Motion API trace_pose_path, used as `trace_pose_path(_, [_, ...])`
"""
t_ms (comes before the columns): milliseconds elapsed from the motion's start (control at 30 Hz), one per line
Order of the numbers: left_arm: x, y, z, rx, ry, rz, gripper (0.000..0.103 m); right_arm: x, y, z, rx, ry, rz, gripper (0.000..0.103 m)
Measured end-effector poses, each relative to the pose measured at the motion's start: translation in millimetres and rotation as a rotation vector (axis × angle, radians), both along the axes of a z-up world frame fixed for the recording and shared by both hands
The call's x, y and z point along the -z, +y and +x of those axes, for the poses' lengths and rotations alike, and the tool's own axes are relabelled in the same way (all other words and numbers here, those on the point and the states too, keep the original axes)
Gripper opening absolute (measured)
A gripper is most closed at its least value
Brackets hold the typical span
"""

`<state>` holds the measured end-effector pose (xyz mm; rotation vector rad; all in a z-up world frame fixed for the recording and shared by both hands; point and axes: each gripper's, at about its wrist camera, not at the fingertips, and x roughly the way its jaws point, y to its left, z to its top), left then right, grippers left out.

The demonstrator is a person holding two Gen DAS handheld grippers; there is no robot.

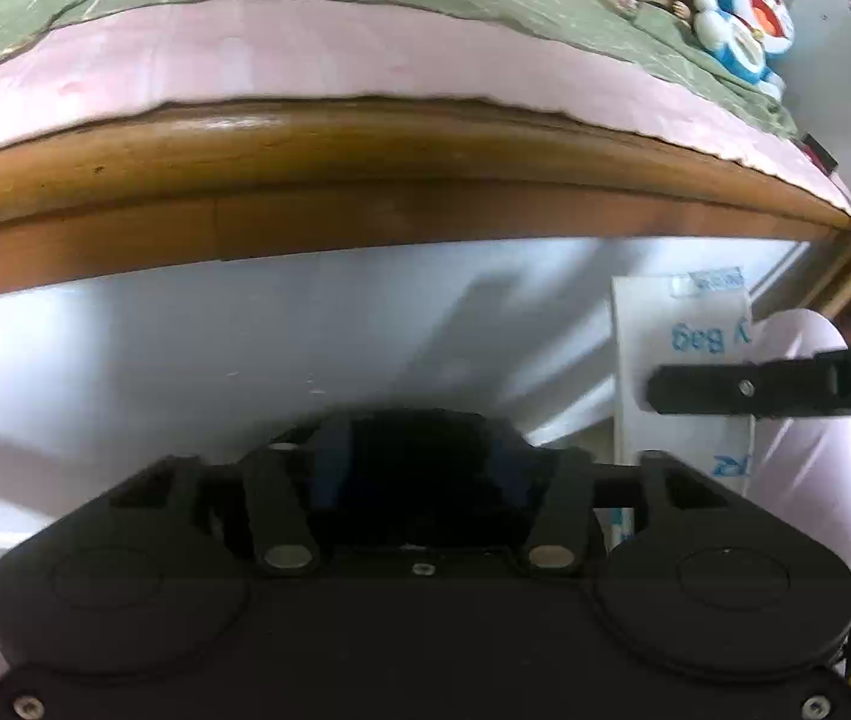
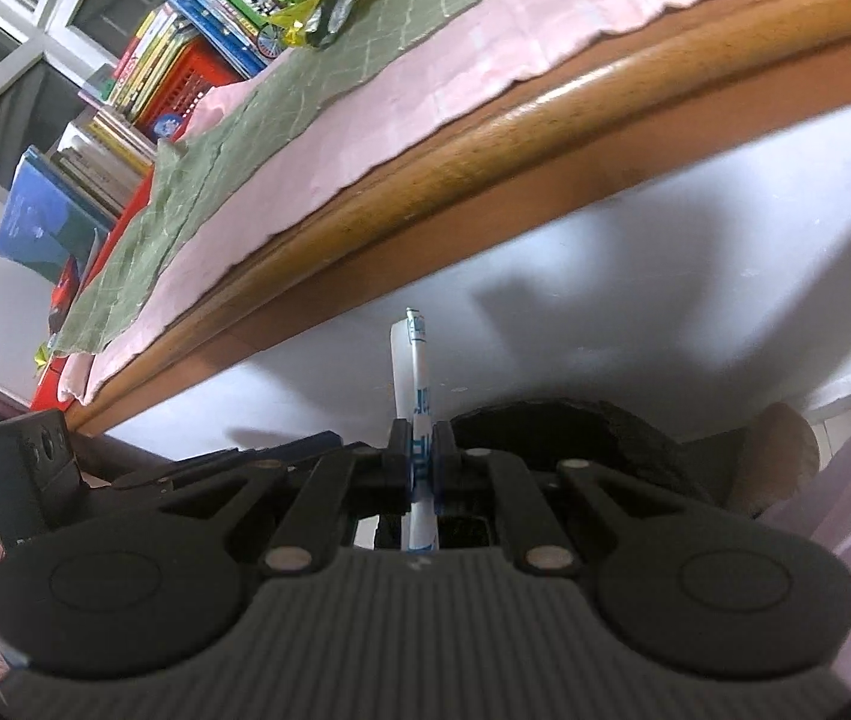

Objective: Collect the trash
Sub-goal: 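Open the left tool to drop the clear wrapper while the right tool drops the white packet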

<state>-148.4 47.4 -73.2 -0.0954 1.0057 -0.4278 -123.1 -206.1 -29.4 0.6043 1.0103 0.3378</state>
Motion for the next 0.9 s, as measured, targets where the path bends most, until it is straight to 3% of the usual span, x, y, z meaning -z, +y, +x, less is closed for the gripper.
trace_pose_path(67, [1,4,3,-0.022,0.007,-0.006,0.074,0,1,0,0.002,0.001,-0.003,0.009])
trace_pose_path(233, [4,18,9,-0.095,0.030,-0.015,0.100,4,2,3,0.015,0.016,0.003,0.009])
trace_pose_path(667, [14,33,17,-0.153,0.085,-0.017,0.102,12,7,11,-0.008,0.039,-0.005,0.014])
trace_pose_path(800, [14,36,16,-0.175,0.093,-0.023,0.102,14,11,15,-0.006,0.058,-0.013,0.023])
trace_pose_path(867, [15,38,15,-0.185,0.095,-0.023,0.102,15,14,16,-0.010,0.060,-0.025,0.039])
trace_pose_path(900, [15,40,14,-0.190,0.096,-0.024,0.102,15,15,17,-0.005,0.061,-0.034,0.061])
